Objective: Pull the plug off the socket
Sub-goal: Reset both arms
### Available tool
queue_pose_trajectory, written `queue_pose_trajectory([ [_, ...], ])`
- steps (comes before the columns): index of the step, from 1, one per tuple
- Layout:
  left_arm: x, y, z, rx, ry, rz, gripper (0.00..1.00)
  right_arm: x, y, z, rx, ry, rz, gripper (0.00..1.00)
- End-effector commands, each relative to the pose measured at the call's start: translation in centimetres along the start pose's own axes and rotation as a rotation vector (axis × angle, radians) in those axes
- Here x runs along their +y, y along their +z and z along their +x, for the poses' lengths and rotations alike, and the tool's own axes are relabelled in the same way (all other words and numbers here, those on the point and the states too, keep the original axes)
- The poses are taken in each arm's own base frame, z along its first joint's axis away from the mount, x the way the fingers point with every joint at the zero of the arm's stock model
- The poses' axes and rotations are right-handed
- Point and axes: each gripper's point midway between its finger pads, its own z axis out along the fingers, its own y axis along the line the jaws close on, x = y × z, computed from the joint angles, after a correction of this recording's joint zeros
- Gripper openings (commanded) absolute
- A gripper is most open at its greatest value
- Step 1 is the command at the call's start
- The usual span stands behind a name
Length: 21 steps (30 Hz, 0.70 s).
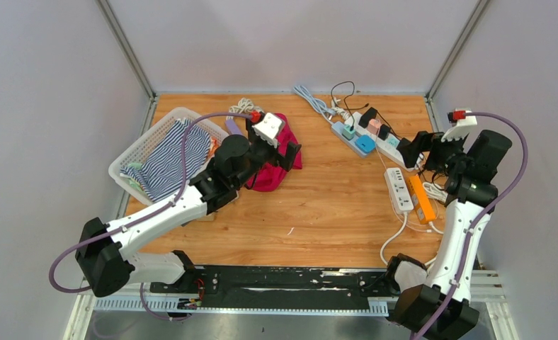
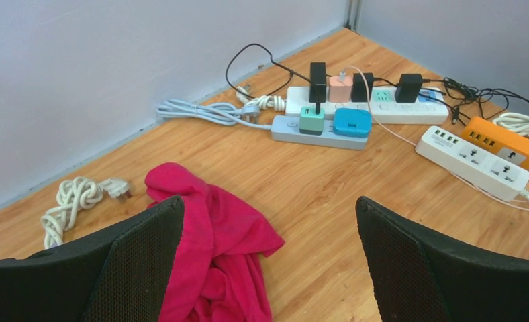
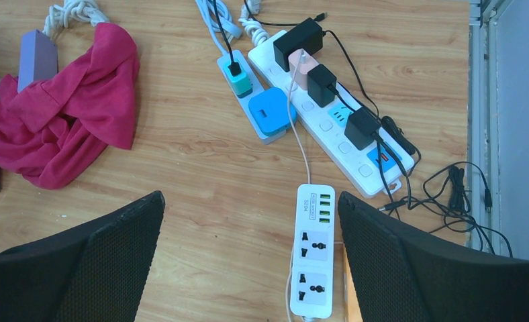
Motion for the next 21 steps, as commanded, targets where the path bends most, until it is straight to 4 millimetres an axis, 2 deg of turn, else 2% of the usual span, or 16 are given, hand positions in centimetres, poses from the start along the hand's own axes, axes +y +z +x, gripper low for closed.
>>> queue_pose_trajectory([
  [1,-0.32,-0.03,-1.03,-0.050,-0.022,0.005,1.00,-0.32,-0.32,-0.27,-0.035,0.003,0.015,1.00],
  [21,-0.23,-0.32,-1.11,-0.075,-0.027,0.001,1.00,-0.13,-0.31,-0.26,-0.046,0.019,-0.006,1.00],
])
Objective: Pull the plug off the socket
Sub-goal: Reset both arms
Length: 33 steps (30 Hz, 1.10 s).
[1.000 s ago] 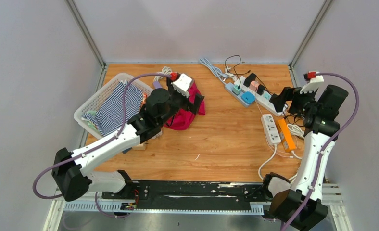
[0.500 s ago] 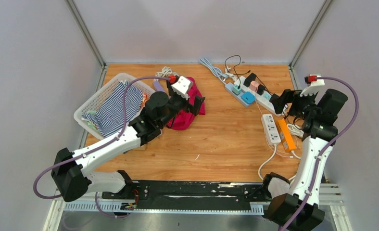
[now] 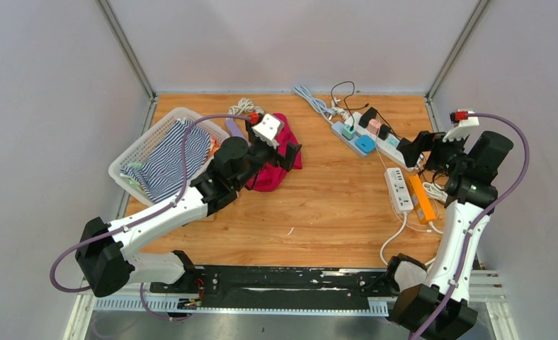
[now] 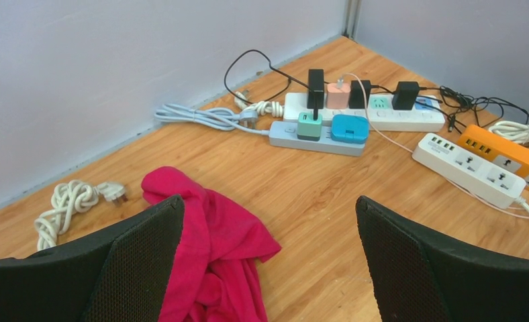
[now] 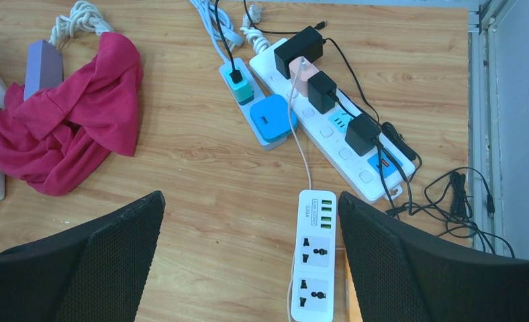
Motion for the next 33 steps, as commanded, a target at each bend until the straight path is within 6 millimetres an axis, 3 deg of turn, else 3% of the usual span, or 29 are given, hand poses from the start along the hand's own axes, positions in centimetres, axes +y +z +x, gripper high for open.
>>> queue_pose_trajectory([
  [1,-0.12,-0.38,-1.24,-0.050,-0.012,0.001,1.00,0.06,-0.23,-0.06,-0.020,0.008,-0.009,1.00],
  [33,-0.06,-0.45,-1.22,-0.056,-0.008,-0.001,1.00,0.33,-0.24,0.12,-0.024,0.012,-0.023,1.00],
])
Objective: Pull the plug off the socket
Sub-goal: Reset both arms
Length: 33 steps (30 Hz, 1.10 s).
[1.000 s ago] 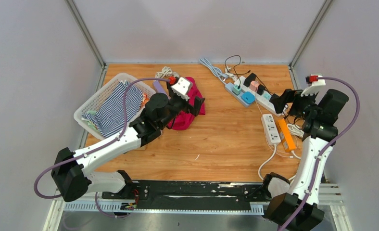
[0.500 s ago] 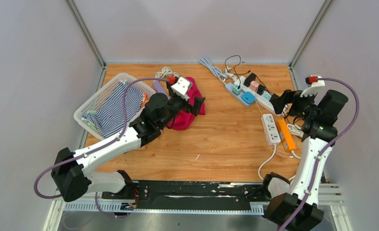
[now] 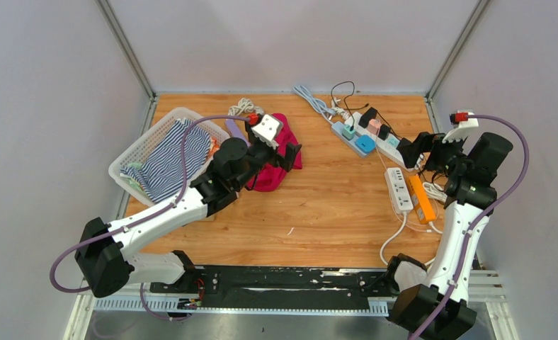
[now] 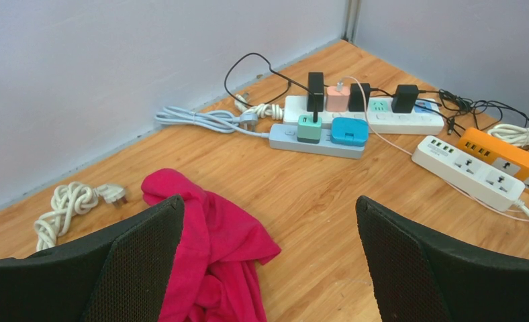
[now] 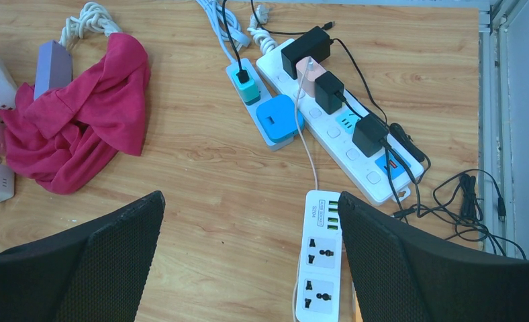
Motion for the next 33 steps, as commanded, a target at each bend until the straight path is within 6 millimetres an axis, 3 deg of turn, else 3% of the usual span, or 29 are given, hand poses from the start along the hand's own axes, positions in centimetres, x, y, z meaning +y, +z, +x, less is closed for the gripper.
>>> queue_pose_trajectory([
  [1,-0.1,-0.4,-1.1,-0.042,-0.005,0.001,1.00,0.0,-0.2,0.0,-0.016,0.002,-0.004,1.00],
  [27,-0.2,-0.4,-1.4,-0.028,0.002,0.012,1.00,0.0,-0.2,0.2,-0.012,0.008,-0.003,1.00],
  [33,-0.6,0.7,0.1,0.055,0.041,0.031,1.00,-0.2,-0.4,-0.3,-0.020,0.004,0.015,1.00],
])
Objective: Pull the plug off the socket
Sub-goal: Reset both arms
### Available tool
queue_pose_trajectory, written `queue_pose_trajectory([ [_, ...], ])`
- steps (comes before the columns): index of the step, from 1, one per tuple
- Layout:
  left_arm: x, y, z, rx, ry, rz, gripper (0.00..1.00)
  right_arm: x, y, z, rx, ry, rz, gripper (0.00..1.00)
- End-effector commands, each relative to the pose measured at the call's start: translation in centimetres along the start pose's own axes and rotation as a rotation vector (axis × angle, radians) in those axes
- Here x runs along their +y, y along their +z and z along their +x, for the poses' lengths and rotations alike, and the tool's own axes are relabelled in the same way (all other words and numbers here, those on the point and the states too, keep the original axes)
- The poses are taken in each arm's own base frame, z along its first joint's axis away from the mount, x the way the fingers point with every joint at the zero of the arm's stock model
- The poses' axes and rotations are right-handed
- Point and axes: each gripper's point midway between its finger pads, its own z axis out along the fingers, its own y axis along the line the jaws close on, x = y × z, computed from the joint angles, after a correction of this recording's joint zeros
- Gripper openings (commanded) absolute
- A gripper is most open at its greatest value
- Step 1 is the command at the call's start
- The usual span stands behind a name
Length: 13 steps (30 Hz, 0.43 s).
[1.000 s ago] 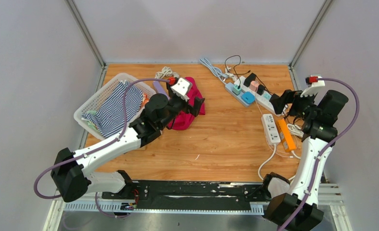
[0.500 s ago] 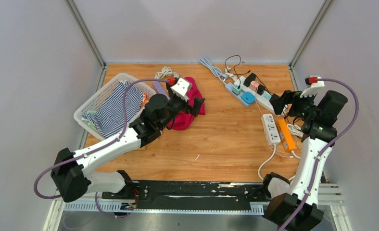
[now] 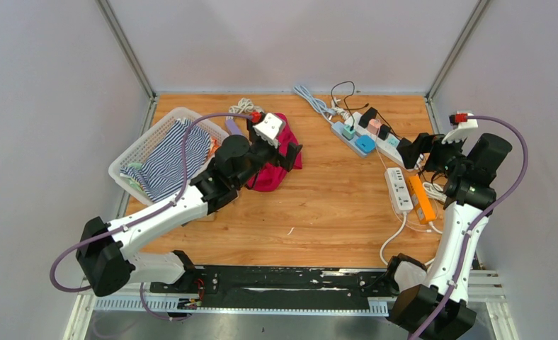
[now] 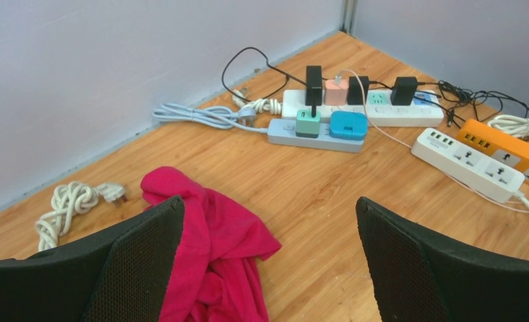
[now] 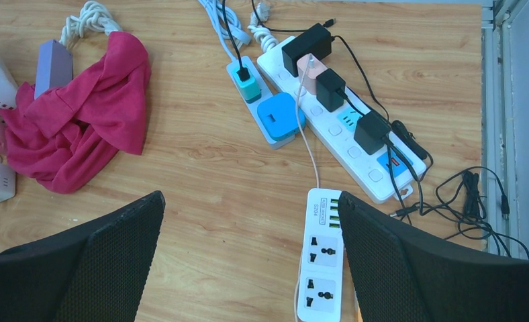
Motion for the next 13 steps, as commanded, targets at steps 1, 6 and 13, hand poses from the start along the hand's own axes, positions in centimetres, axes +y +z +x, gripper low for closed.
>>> queue_pose_trajectory([
  [1,-0.59,0.84,0.20,0.040,0.033,0.023,1.00,-0.23,-0.49,-0.73,-0.025,-0.006,0.022,1.00],
  [6,-1.02,0.96,0.25,0.048,0.023,0.044,1.00,-0.42,-0.74,-0.75,-0.030,-0.011,0.046,1.00],
  [13,-1.18,1.20,0.61,0.060,0.028,0.051,1.00,-0.45,-0.63,-0.83,-0.029,-0.001,0.043,1.00],
])
